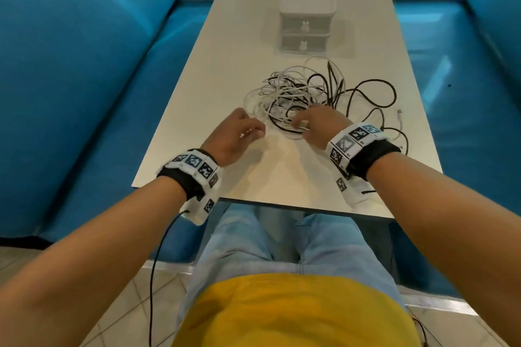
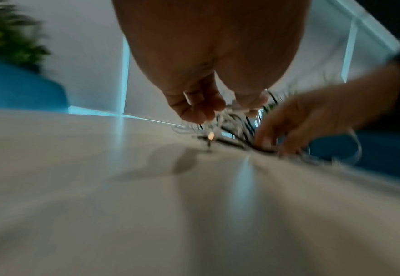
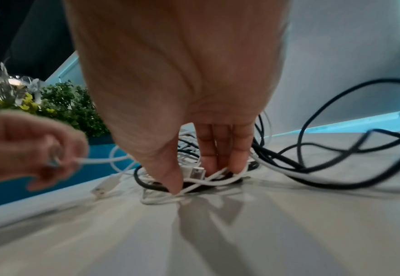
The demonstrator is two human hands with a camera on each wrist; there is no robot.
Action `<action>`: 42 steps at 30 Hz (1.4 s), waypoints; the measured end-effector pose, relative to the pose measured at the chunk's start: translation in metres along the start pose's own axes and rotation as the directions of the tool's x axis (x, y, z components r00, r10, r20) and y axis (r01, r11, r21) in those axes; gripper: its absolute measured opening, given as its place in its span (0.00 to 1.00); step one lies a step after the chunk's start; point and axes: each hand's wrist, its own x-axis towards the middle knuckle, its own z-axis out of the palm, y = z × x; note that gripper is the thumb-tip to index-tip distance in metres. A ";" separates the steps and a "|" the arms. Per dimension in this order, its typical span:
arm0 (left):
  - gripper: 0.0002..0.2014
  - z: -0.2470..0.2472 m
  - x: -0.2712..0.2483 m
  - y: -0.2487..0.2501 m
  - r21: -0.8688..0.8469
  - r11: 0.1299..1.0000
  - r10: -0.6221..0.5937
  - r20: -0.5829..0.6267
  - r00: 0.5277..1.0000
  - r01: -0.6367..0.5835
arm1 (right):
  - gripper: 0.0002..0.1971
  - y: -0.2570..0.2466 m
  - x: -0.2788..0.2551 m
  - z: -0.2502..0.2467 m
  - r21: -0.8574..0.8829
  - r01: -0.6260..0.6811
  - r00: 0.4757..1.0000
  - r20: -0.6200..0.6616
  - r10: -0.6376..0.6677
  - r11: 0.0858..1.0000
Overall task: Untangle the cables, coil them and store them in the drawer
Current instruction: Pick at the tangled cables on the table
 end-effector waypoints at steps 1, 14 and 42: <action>0.06 -0.004 -0.001 0.002 -0.119 0.993 -0.035 -0.091 0.995 0.024 | 0.18 0.002 0.000 -0.004 -0.012 -0.029 1.000 -0.009 0.029 1.000; 0.10 -0.097 -0.008 0.076 -0.864 0.459 -0.200 -0.328 0.923 -0.207 | 0.07 -0.038 0.019 -0.004 0.297 0.081 0.988 -0.148 -0.038 0.952; 0.16 -0.012 0.017 0.064 -0.637 0.762 -0.045 -0.239 0.970 -0.122 | 0.26 -0.021 -0.028 -0.053 0.585 0.329 0.942 -0.143 -0.304 0.742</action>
